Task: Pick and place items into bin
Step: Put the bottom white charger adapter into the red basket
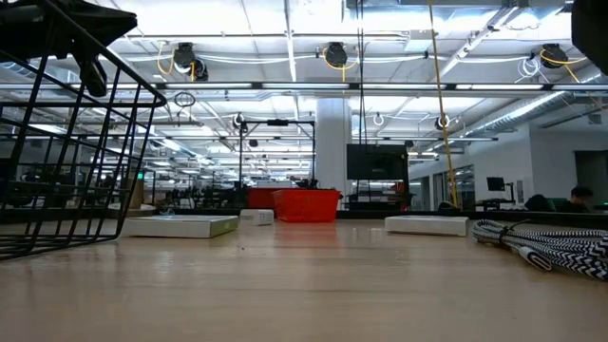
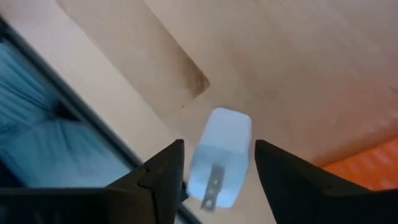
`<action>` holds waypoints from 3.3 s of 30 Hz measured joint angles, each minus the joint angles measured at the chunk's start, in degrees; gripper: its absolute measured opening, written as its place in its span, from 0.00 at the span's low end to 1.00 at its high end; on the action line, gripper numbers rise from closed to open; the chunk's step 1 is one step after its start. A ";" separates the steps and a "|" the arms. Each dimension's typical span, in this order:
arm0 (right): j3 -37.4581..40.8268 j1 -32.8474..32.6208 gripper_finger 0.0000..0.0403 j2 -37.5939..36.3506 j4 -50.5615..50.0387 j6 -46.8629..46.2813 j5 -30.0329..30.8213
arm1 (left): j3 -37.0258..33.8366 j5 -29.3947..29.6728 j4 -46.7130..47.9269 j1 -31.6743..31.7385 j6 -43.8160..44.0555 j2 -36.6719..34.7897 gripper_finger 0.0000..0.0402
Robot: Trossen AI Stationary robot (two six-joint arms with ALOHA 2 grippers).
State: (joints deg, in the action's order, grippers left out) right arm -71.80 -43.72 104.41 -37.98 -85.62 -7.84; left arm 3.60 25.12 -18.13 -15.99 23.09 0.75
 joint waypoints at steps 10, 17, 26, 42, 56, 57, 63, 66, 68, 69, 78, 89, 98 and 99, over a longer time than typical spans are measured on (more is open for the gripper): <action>0.03 0.34 0.30 1.39 0.22 3.49 -1.22 | 0.02 0.32 -0.02 0.00 -0.07 0.00 0.06; 0.01 1.44 0.29 1.34 0.34 6.16 2.07 | 0.02 0.42 -0.05 0.00 -0.10 -0.02 0.06; -0.06 5.59 0.30 1.15 0.59 15.16 9.50 | 0.02 0.46 -0.05 0.02 -0.37 -0.02 0.06; 0.05 10.92 0.30 -8.03 -0.48 28.24 28.98 | 0.02 0.71 0.28 0.02 -0.44 0.00 0.06; 1.16 29.07 0.30 -10.33 13.10 56.76 49.61 | 0.02 1.14 0.35 0.01 -0.50 0.00 0.06; 1.61 30.86 0.30 -10.24 15.48 59.18 49.46 | 0.02 1.44 0.35 0.02 -0.41 0.00 0.06; 5.30 43.40 0.30 -10.24 31.58 68.78 43.40 | 0.02 1.99 0.35 0.02 -0.29 -0.01 0.06; 7.59 49.59 0.30 -10.24 41.68 71.55 39.20 | 0.02 2.03 0.35 0.02 -1.29 -0.02 0.06; 9.02 53.69 0.30 -10.26 47.16 71.97 36.46 | 0.02 2.05 0.52 0.00 -1.42 0.00 0.06; 9.51 55.57 0.30 -10.05 48.91 71.91 35.34 | 0.02 2.05 0.64 0.01 -1.42 -0.01 0.06; 9.82 66.73 0.30 -3.33 57.29 71.80 26.59 | 0.02 2.40 3.23 0.01 -1.42 0.00 0.06; 6.99 70.02 0.30 5.27 61.83 73.89 22.53 | 0.02 3.57 8.89 0.02 2.09 -0.02 0.06; 4.73 69.49 0.35 9.21 62.57 74.38 22.71 | 0.02 3.73 9.96 0.02 4.40 0.00 0.06; 4.73 69.46 0.36 9.18 63.12 74.38 22.69 | 0.02 3.61 10.15 0.02 4.37 -0.02 0.06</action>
State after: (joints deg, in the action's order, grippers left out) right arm -67.07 25.74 113.59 25.13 -11.25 14.86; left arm 3.62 28.73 -7.97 -15.97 27.46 0.74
